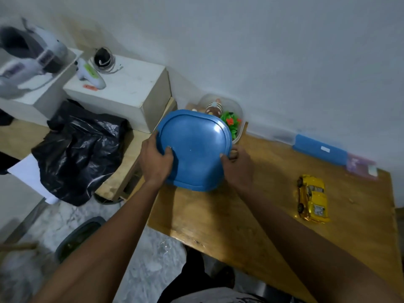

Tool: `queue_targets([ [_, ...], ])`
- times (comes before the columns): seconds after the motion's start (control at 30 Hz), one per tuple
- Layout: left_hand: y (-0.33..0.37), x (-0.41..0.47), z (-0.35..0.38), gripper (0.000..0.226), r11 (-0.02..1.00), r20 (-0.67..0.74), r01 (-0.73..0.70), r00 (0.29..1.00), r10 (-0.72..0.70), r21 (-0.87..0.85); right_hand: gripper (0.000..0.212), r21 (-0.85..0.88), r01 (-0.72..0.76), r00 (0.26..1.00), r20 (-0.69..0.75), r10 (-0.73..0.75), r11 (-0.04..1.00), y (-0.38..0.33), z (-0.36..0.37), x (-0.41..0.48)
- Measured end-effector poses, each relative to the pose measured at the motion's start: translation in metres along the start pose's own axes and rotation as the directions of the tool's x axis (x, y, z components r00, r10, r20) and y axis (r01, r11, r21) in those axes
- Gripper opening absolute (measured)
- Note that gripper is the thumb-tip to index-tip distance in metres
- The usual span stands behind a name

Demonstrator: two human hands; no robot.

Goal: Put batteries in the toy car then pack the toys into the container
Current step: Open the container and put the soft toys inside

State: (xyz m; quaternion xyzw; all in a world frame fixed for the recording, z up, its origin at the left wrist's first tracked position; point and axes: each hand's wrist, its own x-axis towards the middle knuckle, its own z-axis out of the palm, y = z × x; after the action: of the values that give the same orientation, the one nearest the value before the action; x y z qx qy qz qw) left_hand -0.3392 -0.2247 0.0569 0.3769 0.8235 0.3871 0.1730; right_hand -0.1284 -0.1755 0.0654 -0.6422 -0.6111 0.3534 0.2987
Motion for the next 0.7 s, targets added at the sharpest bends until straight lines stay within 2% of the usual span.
queue_targets([
  [0.13, 0.032, 0.039, 0.019, 0.057, 0.996, 0.08, -0.088, 0.993, 0.086, 0.026, 0.017, -0.011, -0.032, 0.995, -0.097, 0.03, 0.999, -0.008, -0.018, 0.041],
  [0.3, 0.053, 0.092, 0.048, 0.053, 0.986, 0.183, -0.165, 0.971, 0.154, 0.041, 0.022, -0.033, -0.045, 0.992, -0.122, 0.041, 0.998, -0.009, -0.022, 0.087],
  [0.4, 0.063, 0.115, 0.064, 0.044, 0.971, 0.209, -0.224, 0.956, 0.204, 0.081, 0.018, -0.052, -0.113, 0.987, -0.122, 0.106, 0.992, -0.006, -0.011, 0.113],
  [0.47, 0.068, 0.127, 0.074, 0.037, 0.964, 0.213, -0.252, 0.95, 0.229, 0.09, 0.025, -0.079, -0.169, 0.978, -0.137, 0.157, 0.982, -0.002, -0.002, 0.128],
  [0.6, 0.068, 0.145, 0.088, 0.036, 0.973, 0.171, -0.219, 0.964, 0.204, 0.073, 0.028, -0.099, -0.229, 0.967, -0.132, 0.216, 0.968, -0.004, 0.011, 0.144],
  [0.7, 0.058, 0.152, 0.094, 0.04, 0.979, 0.182, -0.206, 0.963, 0.2, 0.012, 0.038, -0.092, -0.269, 0.958, -0.128, 0.256, 0.959, -0.006, 0.022, 0.145],
])
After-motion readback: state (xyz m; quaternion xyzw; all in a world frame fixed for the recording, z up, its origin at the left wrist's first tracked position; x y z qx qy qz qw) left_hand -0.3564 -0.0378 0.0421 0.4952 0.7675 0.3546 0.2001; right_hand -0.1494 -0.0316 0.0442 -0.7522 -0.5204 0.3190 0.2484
